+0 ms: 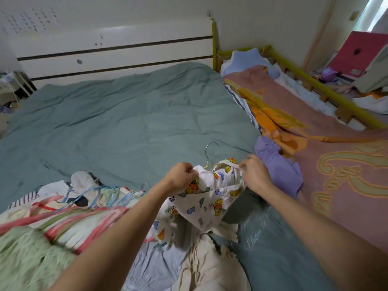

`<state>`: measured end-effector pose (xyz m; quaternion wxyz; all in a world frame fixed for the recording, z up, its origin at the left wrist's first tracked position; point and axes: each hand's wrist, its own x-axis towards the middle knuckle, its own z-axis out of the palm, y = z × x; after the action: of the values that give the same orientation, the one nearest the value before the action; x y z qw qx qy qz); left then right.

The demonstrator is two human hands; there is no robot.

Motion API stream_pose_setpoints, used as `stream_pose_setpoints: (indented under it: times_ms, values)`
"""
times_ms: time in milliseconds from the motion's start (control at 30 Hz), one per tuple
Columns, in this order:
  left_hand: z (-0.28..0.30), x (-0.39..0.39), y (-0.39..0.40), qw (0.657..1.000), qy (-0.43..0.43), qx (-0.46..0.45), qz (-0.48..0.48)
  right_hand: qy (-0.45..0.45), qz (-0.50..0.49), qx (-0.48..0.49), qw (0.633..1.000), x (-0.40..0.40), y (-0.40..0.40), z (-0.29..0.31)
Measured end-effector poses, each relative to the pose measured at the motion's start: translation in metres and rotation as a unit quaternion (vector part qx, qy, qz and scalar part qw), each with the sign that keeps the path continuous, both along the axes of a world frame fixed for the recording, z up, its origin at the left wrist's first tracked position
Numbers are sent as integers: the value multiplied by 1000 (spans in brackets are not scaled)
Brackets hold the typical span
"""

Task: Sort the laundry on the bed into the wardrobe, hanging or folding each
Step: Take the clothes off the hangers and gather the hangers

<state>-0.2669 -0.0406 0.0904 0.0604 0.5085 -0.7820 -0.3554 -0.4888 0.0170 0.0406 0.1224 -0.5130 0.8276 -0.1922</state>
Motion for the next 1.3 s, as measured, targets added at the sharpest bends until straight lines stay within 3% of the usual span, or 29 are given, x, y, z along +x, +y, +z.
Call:
stream_pose_setpoints:
  times_ms: [67, 133, 233, 333, 433, 500, 667, 700, 800, 900, 1033, 1167, 1300]
  values:
    - [-9, -12, 7, 1000, 17, -10, 12, -179, -17, -71, 981, 24, 5, -6]
    - [-18, -23, 17, 999, 44, -10, 24, -364, -45, -84, 926, 46, 3, -14]
    - [-32, -36, 34, 992, 109, 1, 62, -470, -70, -78, 876, 64, -1, -19]
    - [-40, -50, 50, 983, 167, 9, 70, -513, -157, -149, 831, 59, 3, -17]
    - [-39, -73, 59, 978, 203, 36, 44, -510, -223, -179, 812, 36, 7, -11]
    - [-33, -91, 62, 973, 216, 77, 24, -446, -239, -194, 840, 12, 11, -4]
    - [-36, -109, 52, 977, 169, 132, -12, -213, -187, -154, 946, -55, 33, 29]
    - [-41, -105, 47, 979, 159, 126, -6, -165, -181, -156, 957, -64, 33, 36]
    - [-50, -89, 28, 986, 128, 106, 23, 89, -123, -145, 978, -68, 29, 54]
    - [-57, -70, 8, 984, 130, 102, 60, 204, -52, -87, 974, -44, 17, 61]
    - [-72, -33, -6, 981, 126, 111, 99, 141, 5, 6, 990, -5, -6, 27]
    - [-119, 16, -13, 977, 96, 126, 141, -78, -49, 56, 994, 25, -23, -50]
    - [-175, 55, -15, 973, 61, 143, 170, -247, -102, 98, 959, 36, -30, -124]
